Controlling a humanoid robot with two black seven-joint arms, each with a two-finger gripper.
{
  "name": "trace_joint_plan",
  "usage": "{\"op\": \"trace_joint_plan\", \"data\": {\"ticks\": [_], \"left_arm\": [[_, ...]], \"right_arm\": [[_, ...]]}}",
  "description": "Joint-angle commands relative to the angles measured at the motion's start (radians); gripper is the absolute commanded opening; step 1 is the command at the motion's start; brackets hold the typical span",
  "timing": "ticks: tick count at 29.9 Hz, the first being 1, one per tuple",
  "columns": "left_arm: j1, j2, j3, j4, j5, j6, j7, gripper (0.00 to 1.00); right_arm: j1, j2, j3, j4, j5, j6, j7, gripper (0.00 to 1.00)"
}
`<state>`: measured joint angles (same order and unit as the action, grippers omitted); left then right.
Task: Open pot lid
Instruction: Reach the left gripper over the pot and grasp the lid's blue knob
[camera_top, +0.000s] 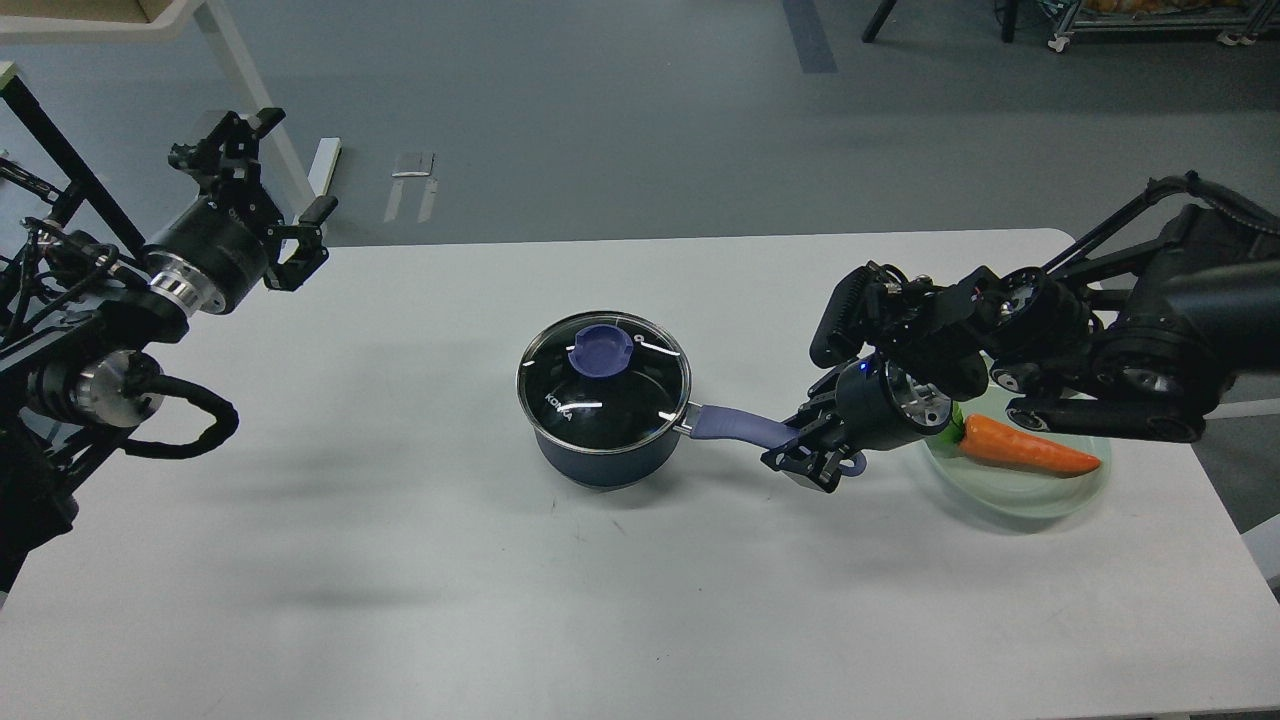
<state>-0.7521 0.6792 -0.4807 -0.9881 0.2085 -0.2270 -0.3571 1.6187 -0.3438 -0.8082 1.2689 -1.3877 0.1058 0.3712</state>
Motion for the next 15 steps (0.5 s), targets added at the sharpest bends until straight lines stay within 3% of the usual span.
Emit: {"op": "trace_joint_plan", "data": {"ticks": [1,15], "left_arm": [[-0.024,0.007,-0.001,-0.064,0.174,0.011,0.0,0.99],[-0.079,-0.084,0.022,-0.262,1.19,0.047,0.0,0.99]], "right_arm": [[0.006,0.0,0.0,0.0,0.003,0.0,0.002,0.19],[-0.002,0.008,0.003,0.0,0.015,0.0,0.003,0.17]]}}
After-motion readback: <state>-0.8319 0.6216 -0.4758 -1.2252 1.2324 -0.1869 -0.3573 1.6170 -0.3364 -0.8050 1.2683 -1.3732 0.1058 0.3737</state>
